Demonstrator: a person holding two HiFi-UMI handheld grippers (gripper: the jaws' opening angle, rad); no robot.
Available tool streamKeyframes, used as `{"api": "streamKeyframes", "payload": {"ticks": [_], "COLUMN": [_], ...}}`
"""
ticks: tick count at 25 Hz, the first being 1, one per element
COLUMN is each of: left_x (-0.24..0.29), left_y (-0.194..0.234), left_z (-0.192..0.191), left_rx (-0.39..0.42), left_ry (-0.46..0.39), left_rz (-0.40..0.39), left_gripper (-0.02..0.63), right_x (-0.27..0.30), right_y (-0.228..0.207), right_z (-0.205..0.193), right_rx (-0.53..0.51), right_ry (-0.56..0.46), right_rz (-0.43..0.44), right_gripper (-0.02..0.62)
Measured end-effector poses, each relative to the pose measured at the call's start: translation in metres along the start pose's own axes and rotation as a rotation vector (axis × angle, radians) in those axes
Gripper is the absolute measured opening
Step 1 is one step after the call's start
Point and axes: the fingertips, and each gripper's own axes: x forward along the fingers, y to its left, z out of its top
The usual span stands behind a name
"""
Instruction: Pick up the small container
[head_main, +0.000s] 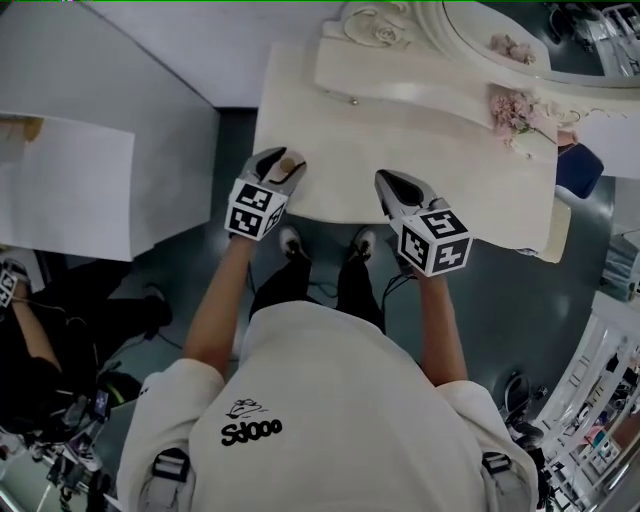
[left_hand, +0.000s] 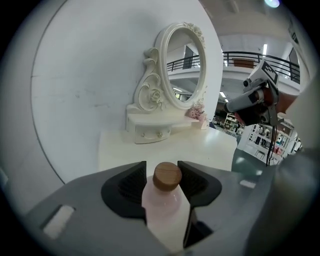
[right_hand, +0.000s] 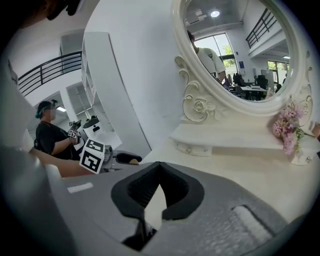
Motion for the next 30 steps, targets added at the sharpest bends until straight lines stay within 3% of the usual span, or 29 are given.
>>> {"api": "streamKeyframes", "payload": {"ticks": [8, 17, 23, 27, 30], "left_x": [0.013, 0.013, 0.013, 0.009, 0.005], "left_y": [0.002, 0.007, 0.007, 0.008, -0.002], "left_z": [-0.006, -0.001, -0.003, 0.024, 0.057], "left_rx": [0.044, 0.015, 0.046, 0.034, 0.06], "left_ry": [-0.003, -0.113, -0.087, -0.118, -0.123], "left_rz": [0.073, 0.196, 0.211, 0.226, 0.194], "left_gripper": [0.167, 0.144, 0.129, 0.129, 0.129], "right_x": [0.001, -0.004, -0.03, -0.048, -0.059], "right_y": [-0.014, -0.025, -0.041, -0.058, -0.066], "right_z": [-0.013, -0.01, -0.003, 0.017, 0.039], "right_rx": [-0.013, 0.006, -0.012, -0.035, -0.065], "right_ry": [0.028, 0.011, -0.024, -0.082, -0.133], "right_rz": [0.004, 0.036, 0.007, -0.014, -0.014], "right_gripper": [0.002, 0.002, 0.002, 0.002, 0.002]}}
